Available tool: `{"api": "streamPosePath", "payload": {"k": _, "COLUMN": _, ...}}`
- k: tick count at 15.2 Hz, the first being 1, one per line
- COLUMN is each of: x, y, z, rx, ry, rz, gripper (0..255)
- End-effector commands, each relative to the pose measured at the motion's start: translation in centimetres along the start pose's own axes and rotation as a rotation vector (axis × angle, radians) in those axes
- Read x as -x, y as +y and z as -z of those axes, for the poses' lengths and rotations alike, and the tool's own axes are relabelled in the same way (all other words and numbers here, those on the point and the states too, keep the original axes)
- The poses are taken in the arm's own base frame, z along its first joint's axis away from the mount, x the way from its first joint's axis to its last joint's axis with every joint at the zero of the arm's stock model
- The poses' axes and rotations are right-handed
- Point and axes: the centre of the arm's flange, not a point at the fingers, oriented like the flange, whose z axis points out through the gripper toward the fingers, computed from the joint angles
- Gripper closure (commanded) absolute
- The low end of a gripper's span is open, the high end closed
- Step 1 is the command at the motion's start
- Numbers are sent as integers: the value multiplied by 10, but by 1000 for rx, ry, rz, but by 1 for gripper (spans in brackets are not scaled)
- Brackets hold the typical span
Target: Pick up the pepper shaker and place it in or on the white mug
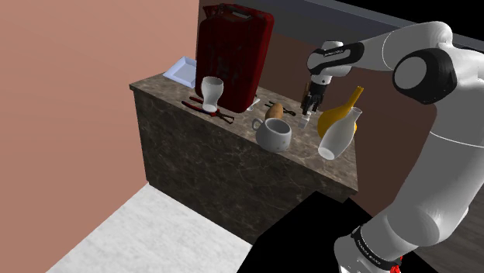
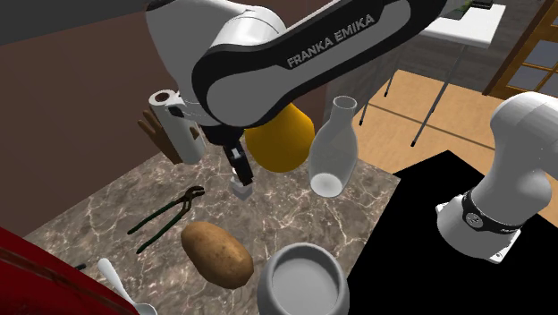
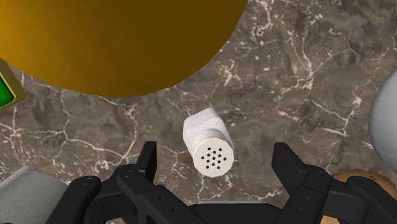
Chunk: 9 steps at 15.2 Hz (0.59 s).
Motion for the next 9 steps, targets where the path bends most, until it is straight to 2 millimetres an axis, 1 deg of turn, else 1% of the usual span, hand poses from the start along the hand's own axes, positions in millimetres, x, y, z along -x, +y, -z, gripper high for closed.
{"api": "streamPosePath", "payload": {"k": 1, "x": -1, "y": 1, "z": -12, "rx": 0, "ry": 0, "rz": 0, "gripper": 0}}
{"api": "streamPosePath", "payload": {"k": 2, "x": -1, "y": 1, "z": -15, "rx": 0, "ry": 0, "rz": 0, "gripper": 0}}
{"api": "streamPosePath", "payload": {"k": 9, "x": -1, "y": 1, "z": -15, "rx": 0, "ry": 0, "rz": 0, "gripper": 0}}
